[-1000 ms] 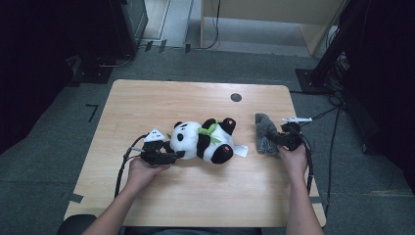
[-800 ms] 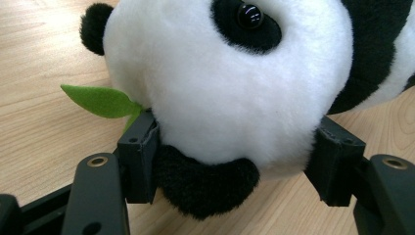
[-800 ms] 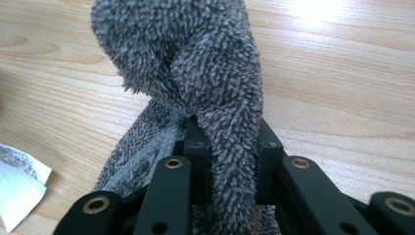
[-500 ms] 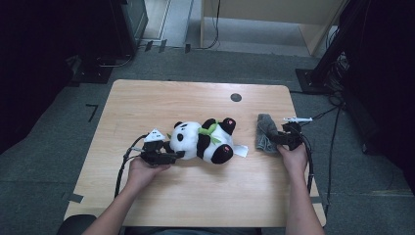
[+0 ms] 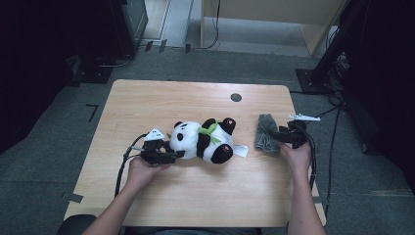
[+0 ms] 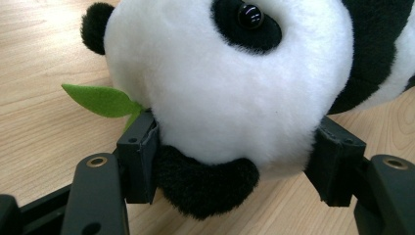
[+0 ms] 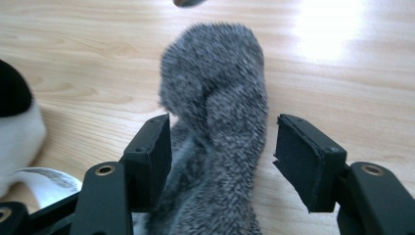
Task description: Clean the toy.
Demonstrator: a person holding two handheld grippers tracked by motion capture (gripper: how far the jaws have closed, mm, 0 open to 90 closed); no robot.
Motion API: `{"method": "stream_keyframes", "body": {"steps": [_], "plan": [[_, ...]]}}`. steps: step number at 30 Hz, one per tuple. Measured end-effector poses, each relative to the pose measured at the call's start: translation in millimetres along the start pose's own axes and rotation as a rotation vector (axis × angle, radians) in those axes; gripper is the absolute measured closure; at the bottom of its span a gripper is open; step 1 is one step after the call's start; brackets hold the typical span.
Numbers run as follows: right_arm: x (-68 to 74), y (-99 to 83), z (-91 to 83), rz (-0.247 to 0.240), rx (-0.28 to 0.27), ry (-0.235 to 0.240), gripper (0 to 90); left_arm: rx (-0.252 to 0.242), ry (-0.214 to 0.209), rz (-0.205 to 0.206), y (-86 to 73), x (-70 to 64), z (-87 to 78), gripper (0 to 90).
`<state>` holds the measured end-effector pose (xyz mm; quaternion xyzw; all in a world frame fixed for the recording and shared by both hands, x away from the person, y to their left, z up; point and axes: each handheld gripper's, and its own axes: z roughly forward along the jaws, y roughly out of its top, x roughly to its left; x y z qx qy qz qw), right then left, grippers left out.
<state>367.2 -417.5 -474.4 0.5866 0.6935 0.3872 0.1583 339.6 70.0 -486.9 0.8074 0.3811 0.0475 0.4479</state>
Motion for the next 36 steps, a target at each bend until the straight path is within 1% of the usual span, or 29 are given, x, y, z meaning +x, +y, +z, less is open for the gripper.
{"method": "stream_keyframes", "body": {"steps": [2,7,12,16,19,24,26,30,36], "plan": [[3.7,1.1,-2.3,-0.013,-0.001,0.008,38.4,0.002,0.001,-0.005,1.0,1.2,-1.3,33.1],[17.6,2.6,-4.7,-0.059,0.011,0.006,37.6,0.004,0.001,-0.019,2.5,2.3,-2.5,33.2],[29.2,2.9,-8.6,-0.083,0.018,0.002,37.0,0.01,0.004,-0.023,3.1,1.4,-2.9,33.1],[38.8,2.5,-13.8,-0.093,0.015,0.019,37.0,0.014,-0.001,-0.027,4.0,2.2,-3.0,33.1],[49.9,2.1,-18.4,-0.112,0.009,0.042,37.1,0.022,-0.004,-0.038,6.0,2.5,-2.9,33.2],[72.0,2.7,-24.0,-0.141,-0.001,0.082,37.1,0.026,-0.006,-0.038,7.0,3.1,-3.0,33.2],[80.4,3.4,-24.3,-0.151,0.002,0.084,36.8,0.027,-0.007,-0.036,7.1,3.2,-3.0,33.1],[96.7,4.9,-25.7,-0.151,-0.006,0.126,36.8,0.027,-0.007,-0.037,7.0,3.0,-2.9,33.1],[124.5,5.4,-31.4,-0.214,-0.018,0.172,36.9,0.031,-0.009,-0.036,7.5,3.5,-3.1,33.3]]}}
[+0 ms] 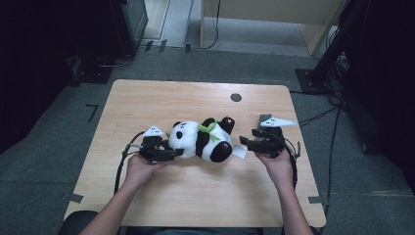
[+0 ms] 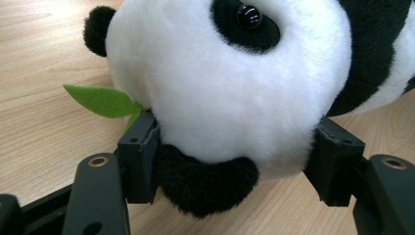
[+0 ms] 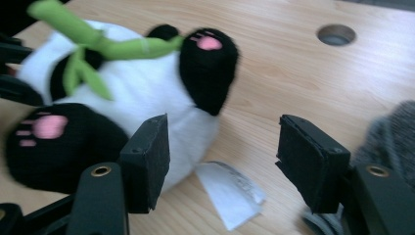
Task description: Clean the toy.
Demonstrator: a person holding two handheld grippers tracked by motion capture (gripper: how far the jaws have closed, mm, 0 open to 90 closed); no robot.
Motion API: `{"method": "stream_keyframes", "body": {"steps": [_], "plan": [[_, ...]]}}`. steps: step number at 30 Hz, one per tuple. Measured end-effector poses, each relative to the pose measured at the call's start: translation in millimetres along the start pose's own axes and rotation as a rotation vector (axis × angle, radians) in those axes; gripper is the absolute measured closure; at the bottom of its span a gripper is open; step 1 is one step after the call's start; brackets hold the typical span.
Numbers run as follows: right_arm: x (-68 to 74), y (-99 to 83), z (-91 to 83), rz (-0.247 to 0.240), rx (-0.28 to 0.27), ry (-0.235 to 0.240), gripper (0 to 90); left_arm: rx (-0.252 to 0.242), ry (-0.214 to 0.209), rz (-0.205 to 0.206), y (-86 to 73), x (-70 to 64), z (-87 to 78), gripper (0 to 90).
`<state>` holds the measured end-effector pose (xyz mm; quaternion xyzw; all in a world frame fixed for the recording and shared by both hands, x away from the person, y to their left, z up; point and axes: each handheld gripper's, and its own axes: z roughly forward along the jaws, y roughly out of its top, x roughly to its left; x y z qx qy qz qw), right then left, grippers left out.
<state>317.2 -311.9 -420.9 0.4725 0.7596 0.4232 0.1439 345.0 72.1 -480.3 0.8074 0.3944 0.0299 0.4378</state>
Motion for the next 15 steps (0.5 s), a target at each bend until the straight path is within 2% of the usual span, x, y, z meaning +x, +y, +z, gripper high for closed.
{"method": "stream_keyframes", "body": {"steps": [7,10,14,15], "plan": [[30.6,7.5,-1.8,-0.064,-0.028,0.076,36.9,0.002,0.001,-0.007,0.8,-0.3,-0.1,33.3],[43.2,9.3,-1.4,-0.09,-0.03,0.082,36.9,0.002,0.003,-0.002,0.6,-0.4,0.0,33.3],[55.1,10.2,-1.7,-0.097,-0.044,0.114,35.1,0.001,0.004,-0.005,0.7,-0.7,0.0,33.3],[58.5,10.1,-1.8,-0.114,-0.051,0.117,34.6,0.001,0.004,-0.004,0.7,-0.8,0.0,33.3]]}}
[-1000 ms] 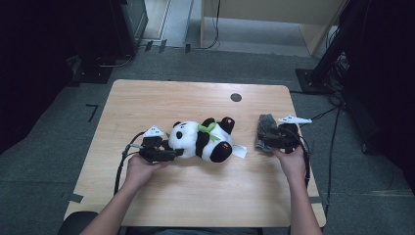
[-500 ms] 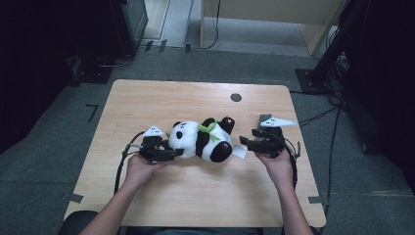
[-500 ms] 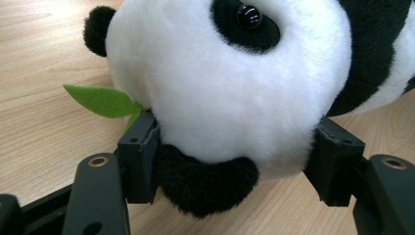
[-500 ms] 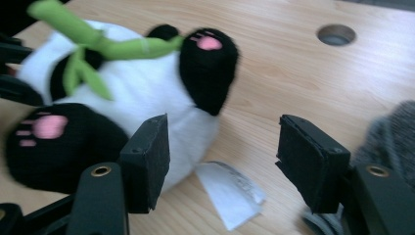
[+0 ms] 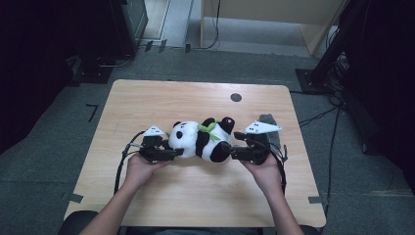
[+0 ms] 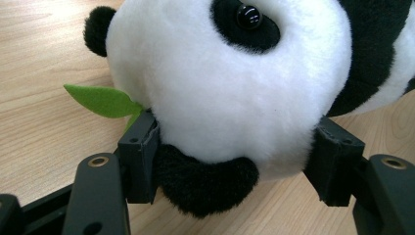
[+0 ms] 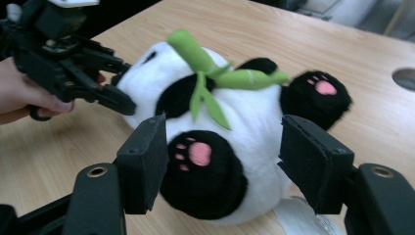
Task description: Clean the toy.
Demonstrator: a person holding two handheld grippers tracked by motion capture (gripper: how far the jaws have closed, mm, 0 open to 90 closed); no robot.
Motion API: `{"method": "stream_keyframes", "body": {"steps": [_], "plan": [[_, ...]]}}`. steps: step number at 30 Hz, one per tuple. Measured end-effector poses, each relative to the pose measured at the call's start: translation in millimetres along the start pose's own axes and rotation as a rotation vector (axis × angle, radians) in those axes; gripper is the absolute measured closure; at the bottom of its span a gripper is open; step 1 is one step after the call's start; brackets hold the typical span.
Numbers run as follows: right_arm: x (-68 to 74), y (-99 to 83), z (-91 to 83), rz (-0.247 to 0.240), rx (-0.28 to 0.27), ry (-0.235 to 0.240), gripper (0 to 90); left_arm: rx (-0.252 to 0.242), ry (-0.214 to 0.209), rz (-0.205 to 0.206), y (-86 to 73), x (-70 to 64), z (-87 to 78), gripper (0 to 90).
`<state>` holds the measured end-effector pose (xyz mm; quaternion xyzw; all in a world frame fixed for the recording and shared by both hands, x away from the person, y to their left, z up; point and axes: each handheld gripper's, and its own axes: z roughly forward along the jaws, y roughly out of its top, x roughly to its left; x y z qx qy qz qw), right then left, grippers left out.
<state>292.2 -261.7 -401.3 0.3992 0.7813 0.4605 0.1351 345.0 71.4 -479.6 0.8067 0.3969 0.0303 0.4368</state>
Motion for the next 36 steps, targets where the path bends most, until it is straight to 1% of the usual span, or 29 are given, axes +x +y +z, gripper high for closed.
{"method": "stream_keyframes", "body": {"steps": [3,4,6,7,8,10,13,15,17,18,20,22,24,25,29,31,34,36], "plan": [[6.7,-1.8,6.3,-0.026,0.011,0.01,28.9,0.0,-0.001,-0.001,0.0,0.2,0.0,33.3],[7.8,-4.0,10.1,-0.032,0.023,0.004,27.0,0.001,-0.001,0.001,-0.1,0.3,-0.1,33.3],[9.8,-10.2,17.5,-0.049,0.04,-0.037,24.4,0.002,-0.002,0.004,-0.2,0.4,-0.1,33.3],[9.9,-13.8,20.7,-0.054,0.047,-0.044,22.8,0.002,-0.001,0.004,-0.2,0.4,-0.1,33.3],[9.6,-17.0,23.8,-0.05,0.054,-0.037,21.2,0.002,-0.001,0.004,-0.3,0.4,-0.1,33.3],[9.0,-21.9,27.7,-0.039,0.053,-0.051,19.9,0.0,-0.003,0.001,-0.3,0.7,0.0,33.3],[4.0,-27.9,33.2,-0.011,0.045,-0.019,19.3,-0.001,-0.003,-0.001,-0.2,0.7,0.0,33.3],[0.6,-32.0,37.4,0.008,0.051,0.023,16.2,0.0,-0.003,-0.001,-0.2,0.6,0.0,33.3],[0.0,-35.4,43.3,0.015,0.063,0.026,15.8,-0.001,-0.004,-0.004,-0.2,0.7,0.1,33.3],[0.5,-36.8,46.6,0.013,0.068,0.017,14.1,-0.002,-0.005,-0.005,-0.2,0.7,0.1,33.3],[1.6,-38.5,51.9,0.013,0.067,0.018,12.7,-0.002,-0.006,-0.008,-0.1,0.7,0.2,33.5],[1.5,-38.8,54.9,0.025,0.052,0.005,12.6,-0.002,-0.01,-0.013,-0.1,0.6,0.3,33.7],[-0.1,-40.4,57.0,0.037,0.033,0.007,12.2,-0.003,-0.01,-0.015,0.0,0.2,0.5,33.9],[-0.7,-41.6,57.4,0.039,0.029,0.013,13.0,-0.002,-0.01,-0.014,-0.1,0.0,0.5,34.0],[-2.6,-43.9,59.1,-0.01,0.018,-0.016,22.1,-0.005,-0.009,-0.014,0.0,-0.7,0.8,34.1],[-3.3,-44.0,59.0,-0.022,0.015,-0.026,27.2,-0.009,-0.002,-0.003,0.1,-1.2,0.9,34.1],[-2.7,-40.6,57.5,-0.031,0.016,-0.031,41.0,-0.025,0.012,0.011,0.8,-2.2,-0.4,33.9],[-0.8,-35.3,55.8,-0.038,0.032,-0.038,48.2,-0.034,0.013,0.016,1.9,-2.1,-1.5,33.3]]}}
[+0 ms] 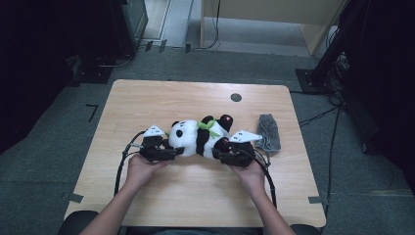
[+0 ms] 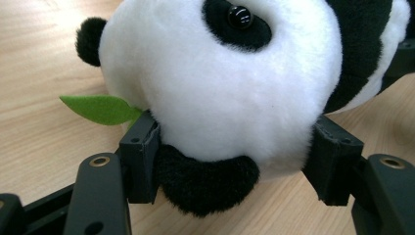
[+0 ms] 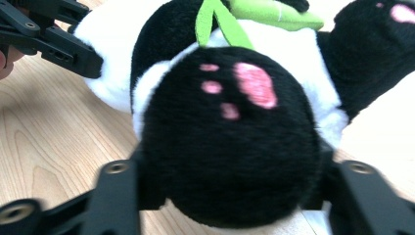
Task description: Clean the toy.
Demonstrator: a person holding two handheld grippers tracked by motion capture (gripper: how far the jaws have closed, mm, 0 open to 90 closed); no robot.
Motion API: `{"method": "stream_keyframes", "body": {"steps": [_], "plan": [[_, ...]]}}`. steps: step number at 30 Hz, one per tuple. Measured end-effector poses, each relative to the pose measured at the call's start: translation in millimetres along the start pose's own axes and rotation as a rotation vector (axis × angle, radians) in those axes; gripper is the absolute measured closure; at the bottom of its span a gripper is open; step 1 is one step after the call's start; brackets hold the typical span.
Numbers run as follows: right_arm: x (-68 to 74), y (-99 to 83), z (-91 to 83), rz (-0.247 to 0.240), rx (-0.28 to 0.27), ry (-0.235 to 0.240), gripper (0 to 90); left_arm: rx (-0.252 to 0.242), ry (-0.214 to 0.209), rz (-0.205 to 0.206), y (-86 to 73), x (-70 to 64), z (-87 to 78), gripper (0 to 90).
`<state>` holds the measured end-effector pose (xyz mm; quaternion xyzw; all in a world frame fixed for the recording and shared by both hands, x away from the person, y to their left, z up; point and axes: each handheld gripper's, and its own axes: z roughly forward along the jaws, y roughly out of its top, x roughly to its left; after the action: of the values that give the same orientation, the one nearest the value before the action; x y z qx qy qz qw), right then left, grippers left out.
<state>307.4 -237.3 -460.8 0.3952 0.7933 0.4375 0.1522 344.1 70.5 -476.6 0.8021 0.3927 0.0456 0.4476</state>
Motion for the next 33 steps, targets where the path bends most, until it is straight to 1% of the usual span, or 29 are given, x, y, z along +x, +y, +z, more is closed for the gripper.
{"method": "stream_keyframes", "body": {"steps": [1,3,5,8,10,12,13,16,18,19,22,24,25,27,28,30,33], "plan": [[0.4,2.6,-0.9,0.001,0.007,-0.003,50.4,-0.009,0.0,0.001,0.5,0.1,-0.8,32.5],[-0.8,8.0,-3.6,0.025,0.016,0.006,53.4,-0.035,-0.012,0.006,1.8,1.1,-3.4,30.0],[-3.8,13.6,-8.3,0.057,0.002,0.024,55.6,-0.06,-0.043,-0.001,4.5,3.2,-7.4,28.3],[-6.1,22.0,-18.3,0.08,-0.02,0.036,57.5,-0.096,-0.086,0.008,8.0,4.5,-13.6,24.9],[-7.5,25.8,-24.9,0.085,-0.029,0.037,58.1,-0.1,-0.108,0.033,9.9,3.6,-17.6,22.3],[-9.9,27.9,-31.6,0.093,-0.041,0.042,59.0,-0.1,-0.111,0.075,12.2,1.9,-22.1,19.3],[-11.6,28.9,-34.6,0.102,-0.043,0.045,59.1,-0.102,-0.115,0.087,12.8,1.6,-24.3,17.4],[-16.5,30.9,-43.7,0.135,-0.048,0.058,59.5,-0.096,-0.108,0.117,13.0,4.2,-30.0,12.5],[-18.1,32.1,-49.2,0.151,-0.056,0.068,59.6,-0.099,-0.133,0.143,11.9,7.4,-32.7,12.1],[-18.9,32.8,-51.7,0.157,-0.062,0.075,59.6,-0.105,-0.144,0.16,11.5,8.0,-33.8,9.8],[-19.3,35.8,-58.4,0.174,-0.081,0.097,59.5,-0.138,-0.167,0.213,9.6,5.6,-35.6,8.4],[-17.8,37.9,-60.9,0.179,-0.091,0.117,59.4,-0.136,-0.159,0.238,8.7,1.6,-33.5,8.5],[-16.3,38.8,-61.4,0.178,-0.096,0.129,59.4,-0.134,-0.164,0.25,8.1,-0.3,-32.5,8.5],[-12.3,40.7,-60.4,0.172,-0.088,0.154,59.3,-0.142,-0.173,0.278,7.3,-3.8,-31.6,7.3],[-10.4,41.4,-59.4,0.173,-0.078,0.164,59.2,-0.138,-0.181,0.28,7.0,-4.8,-30.7,6.5],[-9.0,41.6,-57.6,0.191,-0.067,0.197,59.3,-0.123,-0.177,0.279,6.4,-6.7,-27.5,2.2],[-4.4,42.8,-55.6,0.179,-0.055,0.203,59.3,-0.105,-0.145,0.288,6.0,-9.1,-22.5,1.8]]}}
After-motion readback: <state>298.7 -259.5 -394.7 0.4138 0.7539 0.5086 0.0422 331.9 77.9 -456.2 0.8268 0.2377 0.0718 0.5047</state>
